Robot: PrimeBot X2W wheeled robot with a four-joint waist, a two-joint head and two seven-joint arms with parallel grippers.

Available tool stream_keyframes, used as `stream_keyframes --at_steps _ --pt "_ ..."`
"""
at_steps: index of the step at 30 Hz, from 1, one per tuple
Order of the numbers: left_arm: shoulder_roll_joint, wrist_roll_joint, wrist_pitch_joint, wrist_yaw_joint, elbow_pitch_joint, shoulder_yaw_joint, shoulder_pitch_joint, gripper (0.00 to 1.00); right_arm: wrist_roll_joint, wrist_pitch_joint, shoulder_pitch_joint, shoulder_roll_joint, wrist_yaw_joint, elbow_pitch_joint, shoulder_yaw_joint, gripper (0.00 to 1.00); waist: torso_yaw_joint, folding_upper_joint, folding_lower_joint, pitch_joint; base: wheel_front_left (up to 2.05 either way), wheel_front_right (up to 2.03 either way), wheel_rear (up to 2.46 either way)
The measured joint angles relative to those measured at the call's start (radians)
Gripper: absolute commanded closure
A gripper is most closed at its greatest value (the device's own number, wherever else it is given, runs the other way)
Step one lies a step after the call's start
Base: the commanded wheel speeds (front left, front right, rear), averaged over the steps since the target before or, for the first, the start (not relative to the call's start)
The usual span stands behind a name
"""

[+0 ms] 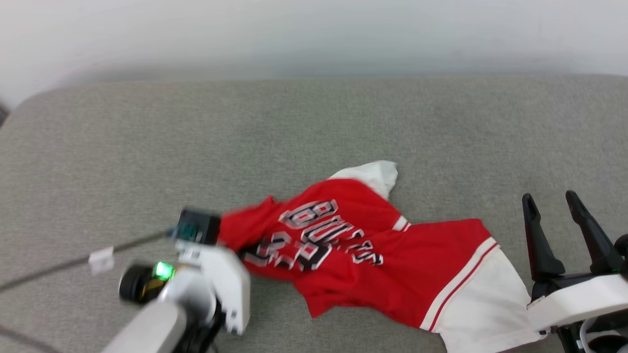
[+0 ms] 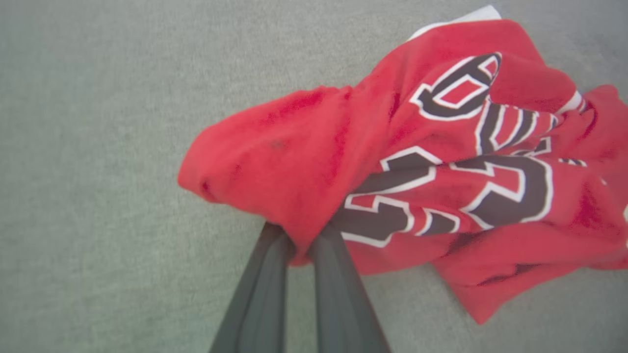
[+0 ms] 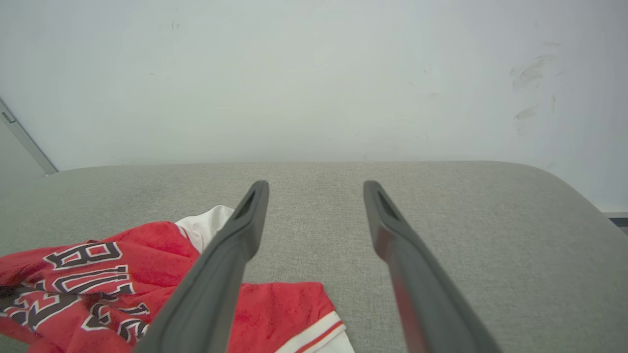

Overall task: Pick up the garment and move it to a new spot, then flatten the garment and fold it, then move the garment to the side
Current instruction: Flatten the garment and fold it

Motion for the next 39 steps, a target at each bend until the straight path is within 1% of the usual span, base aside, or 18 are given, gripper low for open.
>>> stream_keyframes --at_steps 4,6,7,8,9,14,18,23,28,32,36,39 --pt "0.017 -0.067 -0.018 0.065 -0.045 0.030 0.199 1.00 0.002 0.007 0.023 0.000 0.000 0.000 0.002 0.00 0.022 0.0000 0.0000 -0.031 0.00 0.00 0.00" --pt "0.013 -0.104 -0.022 0.078 -0.062 0.033 0.284 1.00 0.003 0.007 0.030 0.000 0.000 0.002 0.005 0.00 0.027 0.0000 0.0000 -0.046 0.00 0.00 0.00" --pt "0.009 -0.113 -0.029 0.085 -0.071 0.032 0.317 0.84 0.004 0.007 0.037 0.000 0.000 0.002 0.004 0.00 0.029 0.0000 -0.0001 -0.052 0.00 0.00 0.00" --pt "0.003 -0.121 -0.032 0.088 -0.081 0.028 0.339 0.20 0.005 0.007 0.042 0.000 0.000 0.002 0.003 0.00 0.032 0.0000 0.0000 -0.057 0.00 0.00 0.00" --pt "-0.003 -0.127 -0.036 0.089 -0.089 0.024 0.355 0.00 0.006 0.008 0.044 0.000 0.000 0.002 0.002 0.00 0.034 0.0000 -0.0001 -0.061 0.00 0.00 0.00" --pt "-0.025 -0.103 -0.126 0.102 -0.131 0.042 0.365 0.00 0.006 0.016 0.050 0.000 0.000 0.002 -0.001 0.00 0.044 0.0000 -0.0001 -0.079 0.00 0.00 0.00" --pt "-0.025 -0.059 -0.194 0.104 -0.175 0.063 0.311 0.00 0.009 0.022 0.057 0.001 0.000 0.005 0.002 0.00 0.050 0.0000 -0.0001 -0.090 0.00 0.00 0.00" --pt "-0.022 -0.014 -0.243 0.081 -0.190 0.087 0.191 0.00 0.011 0.025 0.052 0.001 0.000 0.007 0.012 0.00 0.037 0.0000 -0.0001 -0.080 0.00 0.00 0.00" --pt "-0.026 0.007 -0.233 0.018 -0.127 0.091 0.002 0.00 0.017 0.018 0.018 0.002 0.000 0.010 0.021 0.00 0.008 0.0000 0.0000 -0.037 0.00 0.00 0.00" --pt "-0.053 -0.015 -0.207 -0.038 -0.032 0.101 -0.143 0.00 0.020 0.013 -0.009 0.002 0.000 0.026 0.037 0.00 -0.027 0.0000 0.0000 0.004 0.00 0.00 0.00" --pt "-0.063 -0.033 -0.139 -0.105 0.081 0.082 -0.266 0.00 0.029 -0.004 -0.026 0.002 0.000 0.045 0.056 0.00 -0.070 0.0000 0.0000 0.045 0.00 0.00 0.00" --pt "-0.072 -0.063 -0.039 -0.171 0.174 0.046 -0.332 0.00 0.033 -0.017 -0.042 0.002 0.000 0.060 0.072 0.00 -0.102 0.0000 0.0000 0.073 0.00 0.00 0.00"
